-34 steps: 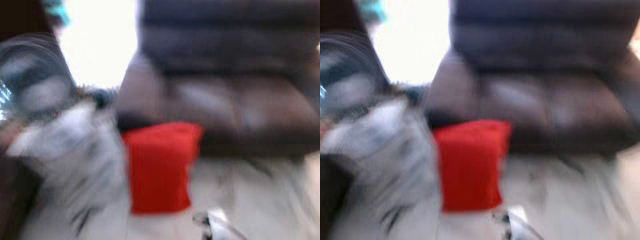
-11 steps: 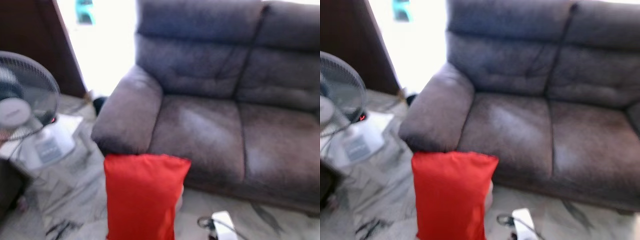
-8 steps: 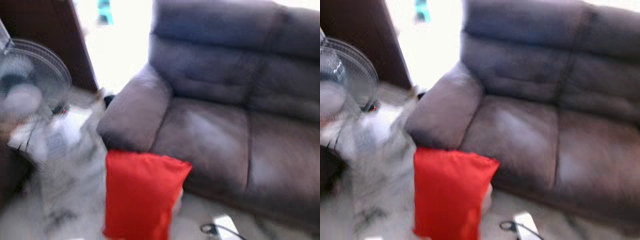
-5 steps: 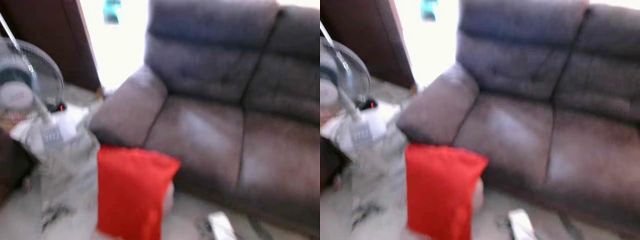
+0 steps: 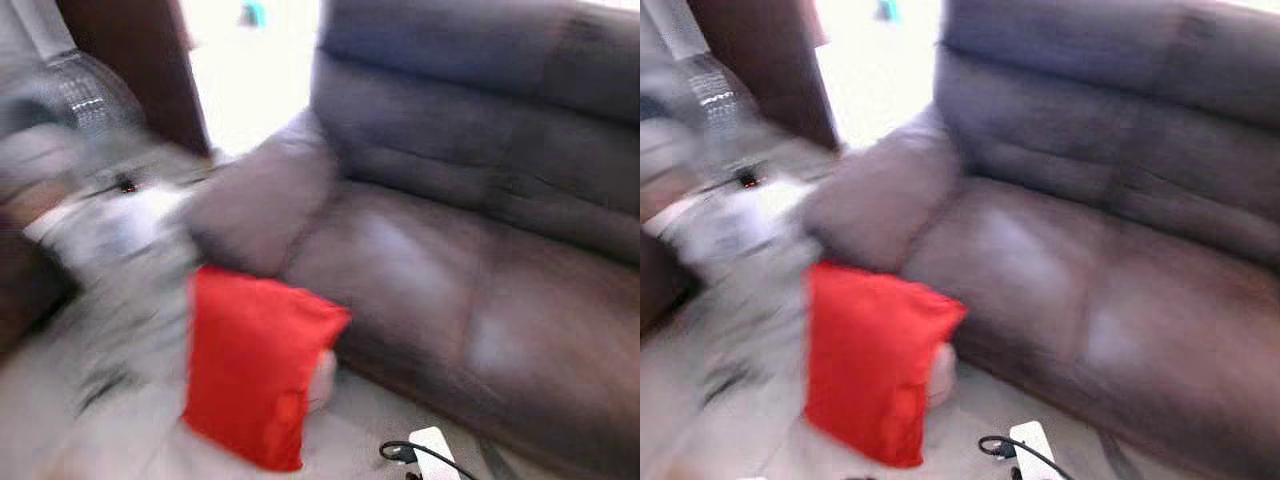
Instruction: Move the pillow to the sofa from floor
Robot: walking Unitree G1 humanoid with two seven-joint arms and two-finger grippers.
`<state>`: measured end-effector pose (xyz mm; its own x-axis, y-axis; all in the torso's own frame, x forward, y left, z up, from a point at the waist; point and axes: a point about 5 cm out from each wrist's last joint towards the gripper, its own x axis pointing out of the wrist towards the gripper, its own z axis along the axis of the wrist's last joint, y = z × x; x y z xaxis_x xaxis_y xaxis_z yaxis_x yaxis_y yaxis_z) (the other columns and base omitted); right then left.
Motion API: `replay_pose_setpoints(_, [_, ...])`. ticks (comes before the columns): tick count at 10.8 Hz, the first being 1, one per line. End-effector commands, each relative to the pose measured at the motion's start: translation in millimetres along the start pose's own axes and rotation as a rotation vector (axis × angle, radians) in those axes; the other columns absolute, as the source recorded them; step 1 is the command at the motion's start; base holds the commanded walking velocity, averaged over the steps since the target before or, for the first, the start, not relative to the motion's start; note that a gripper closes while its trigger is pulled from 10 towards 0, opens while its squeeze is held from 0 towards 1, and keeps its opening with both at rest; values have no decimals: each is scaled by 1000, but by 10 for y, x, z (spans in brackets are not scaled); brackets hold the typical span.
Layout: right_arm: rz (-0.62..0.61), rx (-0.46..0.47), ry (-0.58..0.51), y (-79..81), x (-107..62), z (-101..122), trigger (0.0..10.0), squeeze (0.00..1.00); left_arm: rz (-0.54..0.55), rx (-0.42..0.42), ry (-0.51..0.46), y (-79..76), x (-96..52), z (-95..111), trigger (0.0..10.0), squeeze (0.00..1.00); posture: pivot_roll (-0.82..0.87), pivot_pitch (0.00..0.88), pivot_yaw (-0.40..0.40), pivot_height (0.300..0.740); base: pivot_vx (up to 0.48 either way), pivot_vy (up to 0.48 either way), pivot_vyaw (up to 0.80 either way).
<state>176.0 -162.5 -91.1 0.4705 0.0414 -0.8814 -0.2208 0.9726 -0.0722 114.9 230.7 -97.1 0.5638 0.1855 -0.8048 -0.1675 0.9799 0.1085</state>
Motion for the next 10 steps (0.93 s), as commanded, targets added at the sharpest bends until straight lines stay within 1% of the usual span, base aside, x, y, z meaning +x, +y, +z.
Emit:
replay_pose_setpoints(1, [6, -2, 11, 44, 2, -22, 10000, 0, 12, -9, 37, 29, -39, -120, 10000, 0, 122, 144, -40, 723, 0, 0, 800])
replay_pose_setpoints(2, [3, -4, 11, 20, 0, -19, 10000, 0, 12, -15, 35, 29, -39, -119, 10000, 0, 122, 144, -40, 723, 0, 0, 800])
replay_pose_setpoints(4, [-13, -6, 12, -129, -14, -22, 10000, 0, 11, -22, 24, 27, -40, -111, 10000, 0, 122, 144, -40, 723, 0, 0, 800])
replay_pose_setpoints(5, [-22, 42, 5, -247, -32, -37, 10000, 0, 13, -23, 28, 28, -40, -115, 10000, 0, 122, 144, -40, 723, 0, 0, 0])
replay_pose_setpoints(6, [-36, 63, 3, -381, -58, -67, 10000, 0, 14, -27, 30, 28, -41, -119, 10000, 0, 122, 143, -42, 723, 0, 0, 0])
replay_pose_setpoints(7, [-40, 62, 16, -457, -78, -117, 10000, 0, 15, -29, 29, 26, -42, -120, 10000, 0, 122, 142, -43, 723, 0, 0, 0])
replay_pose_setpoints(9, [-25, 59, 22, -383, -68, -141, 10000, 0, 15, -27, 25, 27, -42, -118, 10000, 0, 122, 142, -43, 723, 0, 0, 0])
replay_pose_setpoints(10, [-2, 33, 19, -253, -44, -116, 10000, 0, 16, -26, 26, 28, -42, -118, 10000, 0, 122, 142, -43, 723, 251, 0, 0])
